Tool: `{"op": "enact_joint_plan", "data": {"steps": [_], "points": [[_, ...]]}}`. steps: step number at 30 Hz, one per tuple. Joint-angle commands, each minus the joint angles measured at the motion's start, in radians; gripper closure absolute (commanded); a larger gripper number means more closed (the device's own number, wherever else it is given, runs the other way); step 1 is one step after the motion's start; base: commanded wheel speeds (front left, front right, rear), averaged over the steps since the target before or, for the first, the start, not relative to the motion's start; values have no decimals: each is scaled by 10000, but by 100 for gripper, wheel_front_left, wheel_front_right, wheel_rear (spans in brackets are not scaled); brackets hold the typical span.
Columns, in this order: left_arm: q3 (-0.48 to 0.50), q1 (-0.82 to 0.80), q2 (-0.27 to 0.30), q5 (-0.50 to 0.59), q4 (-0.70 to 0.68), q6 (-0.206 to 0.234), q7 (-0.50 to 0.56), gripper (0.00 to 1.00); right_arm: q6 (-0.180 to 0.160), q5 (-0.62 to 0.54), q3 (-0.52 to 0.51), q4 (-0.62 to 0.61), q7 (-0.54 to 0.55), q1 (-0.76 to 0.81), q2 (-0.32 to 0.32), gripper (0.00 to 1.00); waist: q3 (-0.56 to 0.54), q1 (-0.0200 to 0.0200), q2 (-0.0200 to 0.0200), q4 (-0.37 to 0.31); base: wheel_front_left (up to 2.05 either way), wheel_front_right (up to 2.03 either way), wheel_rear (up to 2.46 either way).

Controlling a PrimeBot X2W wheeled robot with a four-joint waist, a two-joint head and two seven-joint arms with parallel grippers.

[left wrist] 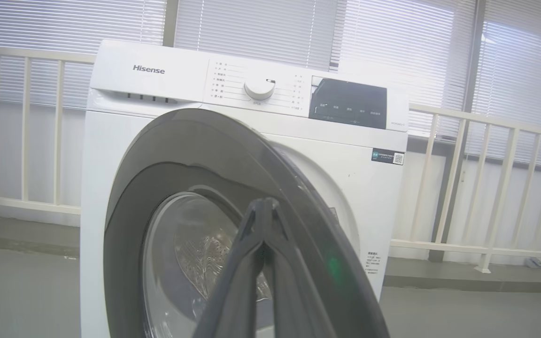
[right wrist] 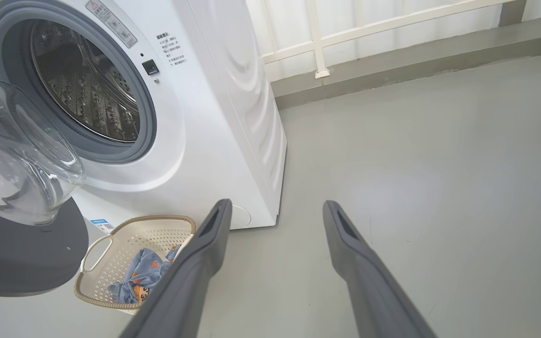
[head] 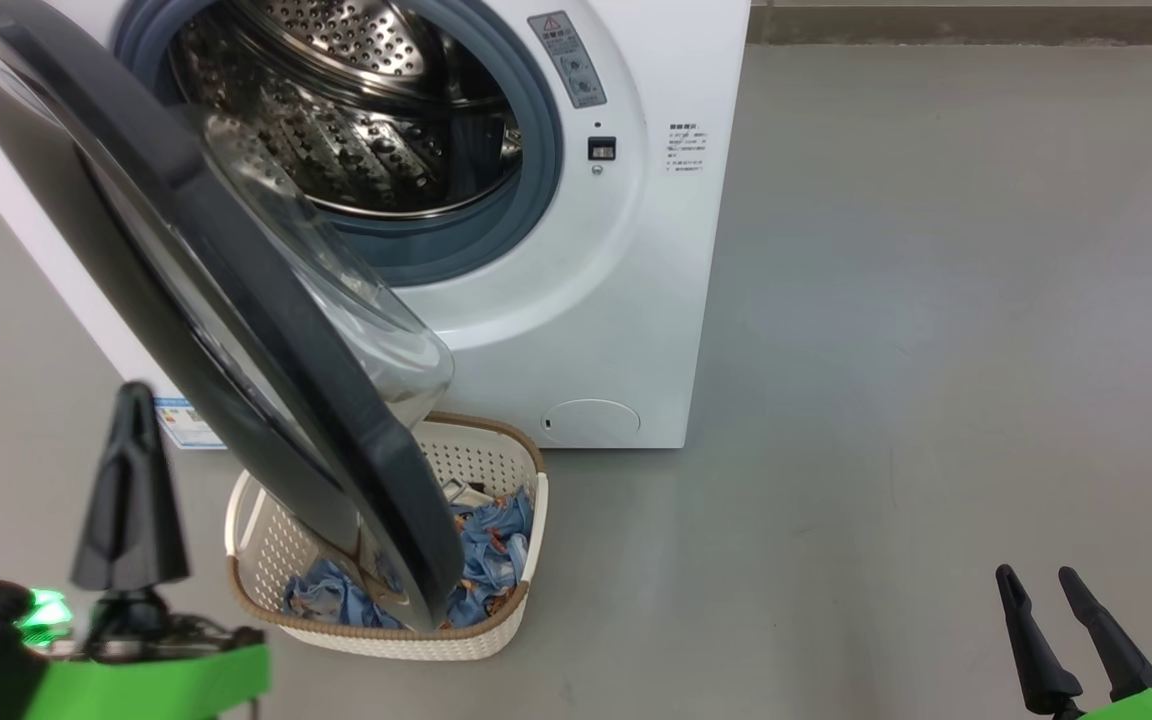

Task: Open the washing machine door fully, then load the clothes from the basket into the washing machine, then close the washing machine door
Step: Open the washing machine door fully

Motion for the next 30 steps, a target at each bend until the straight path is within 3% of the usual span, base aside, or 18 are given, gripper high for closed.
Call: {"op": "enact_joint_plan", "data": {"steps": [1,8,15,21,30], "points": [[129,-355,75,103,-524,-17,-53,100,27,-127,136,-262,-120,14,-200,0,-2,0,0,-21,0,0,0],[-2086,-300,1,144,-1292,-17,-53,100,27,-238,110,-299,-120,66,-152,0,30,0,0,-176,0,0,0],[-4059,-515,-9,-132,548,29,117,100,27,-413,338,-183,-120,-49,-146,0,193,0,0,-351,0,0,0],[-4300,-961,-10,-698,2197,136,49,100,27,-490,355,-176,-120,-191,-152,0,343,0,0,-418,0,0,0],[-3679,-1794,-11,-1307,3823,556,-47,100,27,-602,213,-215,-120,-311,-115,0,479,0,0,-373,0,0,0]]}}
